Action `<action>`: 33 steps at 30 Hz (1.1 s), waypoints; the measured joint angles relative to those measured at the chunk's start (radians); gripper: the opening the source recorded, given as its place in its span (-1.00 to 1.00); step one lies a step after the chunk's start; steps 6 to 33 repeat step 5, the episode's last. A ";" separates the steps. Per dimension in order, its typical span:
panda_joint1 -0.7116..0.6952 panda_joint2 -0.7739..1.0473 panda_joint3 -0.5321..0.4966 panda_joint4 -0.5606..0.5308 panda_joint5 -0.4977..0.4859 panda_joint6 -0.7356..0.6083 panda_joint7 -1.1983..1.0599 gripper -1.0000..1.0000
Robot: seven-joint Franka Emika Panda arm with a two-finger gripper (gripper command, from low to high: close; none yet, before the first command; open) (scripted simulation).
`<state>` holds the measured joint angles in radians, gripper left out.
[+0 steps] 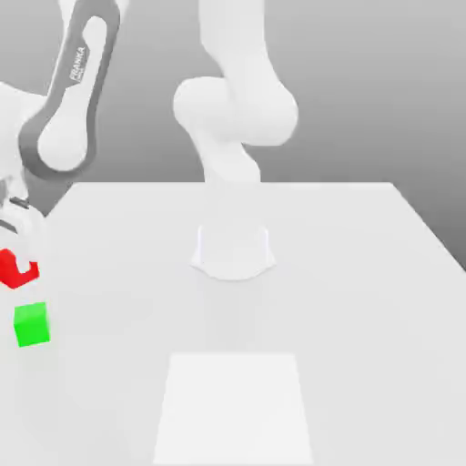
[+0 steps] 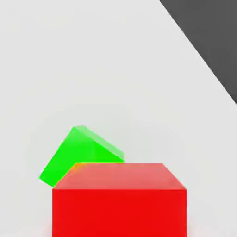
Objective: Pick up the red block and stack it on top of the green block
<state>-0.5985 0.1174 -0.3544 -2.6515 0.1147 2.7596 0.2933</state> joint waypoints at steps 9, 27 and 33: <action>-0.019 0.062 0.036 0.004 0.063 0.054 -0.045 1.00; -0.019 0.062 0.036 0.004 0.063 0.054 -0.045 1.00; -0.019 0.062 0.036 0.004 0.063 0.054 -0.045 1.00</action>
